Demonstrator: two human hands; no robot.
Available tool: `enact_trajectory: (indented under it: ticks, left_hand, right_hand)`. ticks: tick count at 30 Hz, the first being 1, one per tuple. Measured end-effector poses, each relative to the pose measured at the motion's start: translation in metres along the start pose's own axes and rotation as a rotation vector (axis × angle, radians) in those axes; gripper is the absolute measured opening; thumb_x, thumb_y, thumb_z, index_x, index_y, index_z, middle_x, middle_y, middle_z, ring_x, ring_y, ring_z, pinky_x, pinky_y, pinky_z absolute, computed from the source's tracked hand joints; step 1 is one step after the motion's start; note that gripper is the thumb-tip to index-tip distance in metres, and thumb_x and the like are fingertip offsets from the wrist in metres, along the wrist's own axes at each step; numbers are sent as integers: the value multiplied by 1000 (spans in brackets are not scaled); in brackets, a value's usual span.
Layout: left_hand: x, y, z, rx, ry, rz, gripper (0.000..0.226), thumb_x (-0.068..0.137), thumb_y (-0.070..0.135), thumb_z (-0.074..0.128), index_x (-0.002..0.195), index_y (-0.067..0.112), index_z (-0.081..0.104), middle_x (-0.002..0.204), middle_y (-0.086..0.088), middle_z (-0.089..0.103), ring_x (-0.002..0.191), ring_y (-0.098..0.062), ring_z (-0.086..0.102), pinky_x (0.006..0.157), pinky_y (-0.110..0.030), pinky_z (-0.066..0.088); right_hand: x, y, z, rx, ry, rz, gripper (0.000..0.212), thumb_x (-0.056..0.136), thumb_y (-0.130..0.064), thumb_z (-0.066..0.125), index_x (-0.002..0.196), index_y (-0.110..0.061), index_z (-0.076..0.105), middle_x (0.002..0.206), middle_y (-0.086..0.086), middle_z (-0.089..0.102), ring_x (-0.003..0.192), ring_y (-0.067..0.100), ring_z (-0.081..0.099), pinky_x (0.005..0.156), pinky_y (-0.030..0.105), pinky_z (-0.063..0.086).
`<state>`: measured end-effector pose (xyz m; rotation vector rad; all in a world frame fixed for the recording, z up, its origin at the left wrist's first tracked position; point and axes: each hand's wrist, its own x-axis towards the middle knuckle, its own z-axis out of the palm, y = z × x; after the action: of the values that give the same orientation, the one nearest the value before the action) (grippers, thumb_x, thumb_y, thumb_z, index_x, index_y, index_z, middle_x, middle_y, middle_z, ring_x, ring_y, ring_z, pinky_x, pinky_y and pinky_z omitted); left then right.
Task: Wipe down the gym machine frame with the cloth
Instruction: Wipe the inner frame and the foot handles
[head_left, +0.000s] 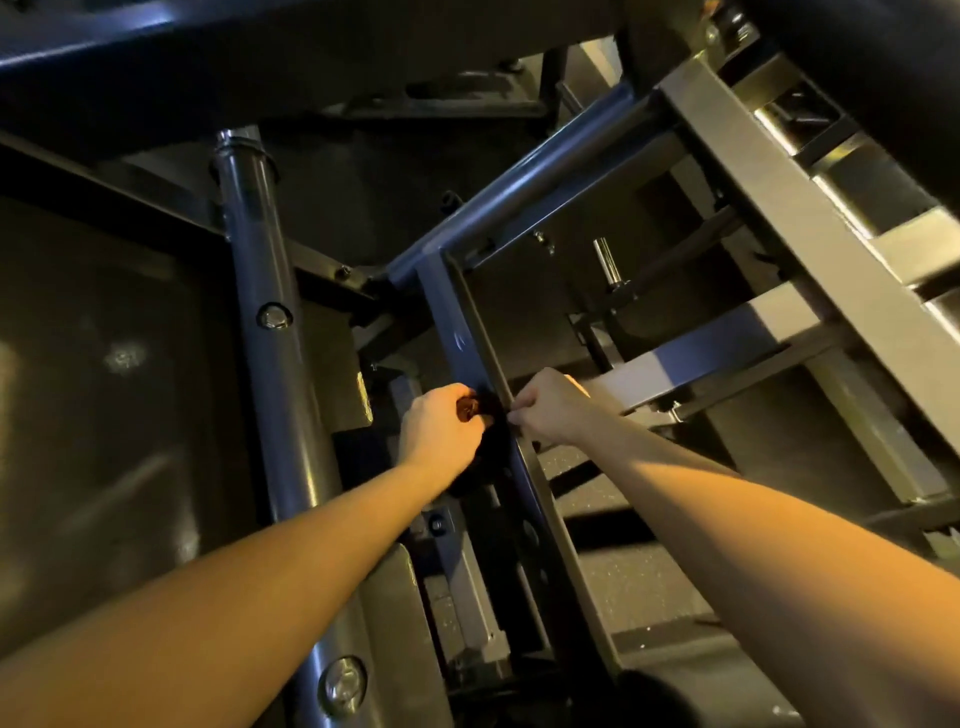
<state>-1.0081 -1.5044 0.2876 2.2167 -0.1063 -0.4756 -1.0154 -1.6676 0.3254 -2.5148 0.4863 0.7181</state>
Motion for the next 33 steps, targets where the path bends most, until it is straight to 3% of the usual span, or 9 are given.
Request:
enact_trajectory:
  ticks: [3, 8, 11, 13, 15, 19, 22, 27, 33]
  left_hand:
    - [-19, -3, 11, -47, 6, 5, 17, 96, 22, 68, 111, 27, 73, 103, 7, 70, 96, -11, 64, 84, -29, 54]
    - [-55, -9, 34, -79, -6, -46, 14, 96, 20, 66, 107, 28, 71, 99, 10, 67, 100, -10, 65, 91, -36, 57]
    - [-23, 4, 26, -91, 67, -45, 13, 98, 19, 63, 104, 28, 69, 99, 10, 66, 95, -8, 63, 73, -20, 50]
    - [16, 12, 11, -48, 126, -59, 16, 98, 19, 64, 109, 26, 72, 101, 6, 69, 91, -8, 61, 68, -18, 46]
    - [38, 13, 0, -68, 176, -92, 16, 97, 19, 65, 109, 26, 73, 100, 4, 69, 92, -12, 63, 76, -29, 55]
    - [-2, 1, 16, -36, 9, -146, 10, 97, 18, 64, 100, 28, 64, 97, 4, 67, 89, -12, 66, 73, -30, 57]
    - [-34, -3, 22, -52, -135, -77, 14, 97, 16, 64, 105, 28, 64, 99, 5, 66, 92, -11, 67, 78, -31, 59]
    - [41, 0, 0, -116, 126, -197, 10, 96, 16, 64, 95, 26, 66, 92, -1, 67, 85, -22, 68, 77, -46, 63]
    - [-53, -5, 31, -274, -103, -309, 10, 97, 18, 65, 102, 26, 60, 102, 2, 65, 87, -11, 63, 70, -29, 55]
  right_hand:
    - [2, 3, -1, 56, 12, -27, 10, 97, -17, 67, 96, -16, 77, 90, -1, 71, 83, 7, 67, 74, 25, 52]
    - [18, 15, 0, 235, -45, 105, 5, 94, -26, 72, 93, -21, 72, 98, 3, 71, 92, 14, 68, 89, 36, 56]
    - [21, 18, -7, 325, -103, 180, 19, 92, -31, 74, 101, -17, 65, 103, 3, 68, 92, 13, 65, 74, 27, 49]
    - [20, 20, -10, 382, -160, 233, 39, 93, -33, 73, 121, -12, 57, 119, 5, 63, 112, 22, 62, 84, 29, 45]
    - [21, 22, -8, 376, -180, 259, 50, 92, -36, 74, 129, -14, 49, 120, 4, 58, 123, 28, 57, 95, 37, 41]
    - [31, 23, -14, 299, -155, 182, 26, 88, -37, 79, 98, -18, 63, 103, -1, 65, 97, 14, 60, 96, 40, 46]
    - [37, 19, -18, 207, -193, 145, 39, 87, -41, 78, 116, -17, 69, 113, 2, 68, 106, 19, 63, 101, 45, 48]
    - [39, 19, -16, 195, -188, 121, 37, 90, -39, 76, 117, -15, 69, 110, 4, 68, 107, 21, 64, 99, 43, 49]
    - [37, 23, -13, 226, -130, 119, 25, 89, -41, 76, 101, -21, 68, 99, 0, 66, 97, 16, 63, 85, 36, 46]
